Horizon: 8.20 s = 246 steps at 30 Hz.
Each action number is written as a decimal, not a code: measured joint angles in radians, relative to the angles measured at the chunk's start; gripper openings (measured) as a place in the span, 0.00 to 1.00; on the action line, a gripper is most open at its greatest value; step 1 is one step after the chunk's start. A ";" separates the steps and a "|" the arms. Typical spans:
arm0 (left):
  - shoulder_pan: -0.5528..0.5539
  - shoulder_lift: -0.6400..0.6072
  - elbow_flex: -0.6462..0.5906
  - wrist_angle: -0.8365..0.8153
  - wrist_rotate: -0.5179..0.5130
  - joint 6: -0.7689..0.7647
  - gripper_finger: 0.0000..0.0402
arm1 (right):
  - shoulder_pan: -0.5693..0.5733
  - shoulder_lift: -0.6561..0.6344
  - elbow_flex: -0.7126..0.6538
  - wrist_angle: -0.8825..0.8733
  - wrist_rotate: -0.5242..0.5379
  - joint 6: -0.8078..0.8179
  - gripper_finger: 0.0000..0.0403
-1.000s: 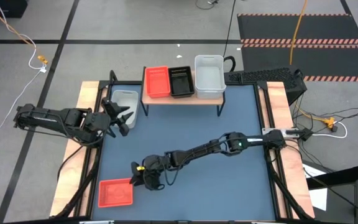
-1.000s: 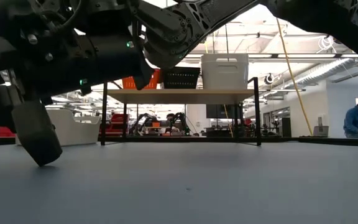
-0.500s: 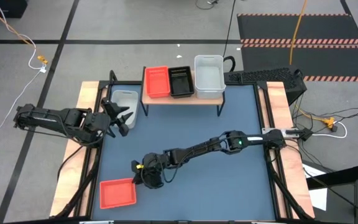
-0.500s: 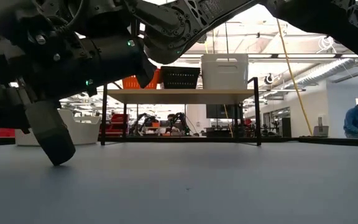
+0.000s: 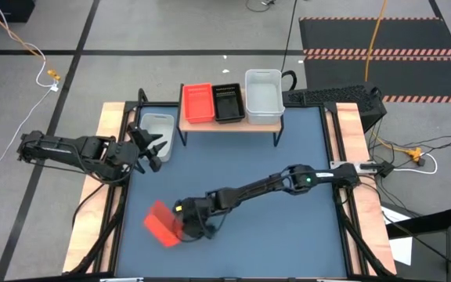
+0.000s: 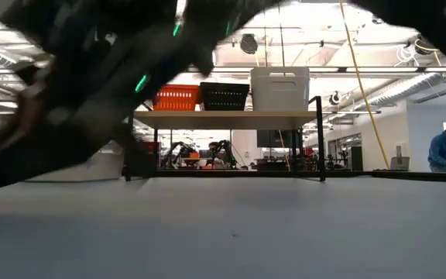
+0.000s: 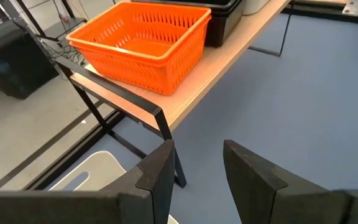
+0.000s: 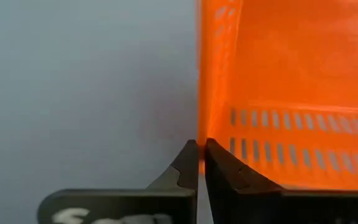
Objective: Stack baskets on shelf by color
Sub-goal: Stack the orange bin on top of the other orange bin on the shelf
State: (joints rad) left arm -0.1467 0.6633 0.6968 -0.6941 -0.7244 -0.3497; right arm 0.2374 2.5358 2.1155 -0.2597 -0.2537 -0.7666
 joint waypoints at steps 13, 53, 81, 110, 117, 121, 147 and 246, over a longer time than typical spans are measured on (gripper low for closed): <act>0.000 -0.023 0.000 0.001 0.000 -0.018 0.35 | 0.071 -0.426 0.001 -0.731 0.189 0.442 0.00; 0.000 -0.023 0.000 0.036 -0.003 0.072 0.35 | -0.360 -0.470 0.002 -0.305 1.173 0.077 0.00; 0.000 -0.023 0.000 0.056 -0.009 0.076 0.35 | -0.300 -0.446 -0.002 -0.396 1.040 0.243 0.22; 0.000 -0.023 0.000 0.049 -0.007 0.079 0.35 | -0.337 -0.478 -0.002 -0.358 0.800 -0.553 0.40; 0.001 -0.023 0.000 0.047 -0.008 0.093 0.35 | -0.397 -0.478 -0.002 -0.392 0.726 -0.687 0.39; 0.001 -0.023 0.000 0.047 -0.009 0.093 0.35 | -0.419 -0.478 -0.002 -0.403 0.666 -0.774 0.39; 0.001 -0.023 0.000 0.048 -0.011 0.098 0.35 | -0.447 -0.478 -0.002 -0.437 0.646 -0.808 0.11; 0.055 -0.022 0.000 0.040 -0.037 0.086 0.35 | -0.530 -0.553 -0.002 -0.146 0.510 0.453 0.02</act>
State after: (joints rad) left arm -0.0917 0.6415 0.6968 -0.6542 -0.7614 -0.2638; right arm -0.2927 1.9831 2.1132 -0.4059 0.2568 -0.3135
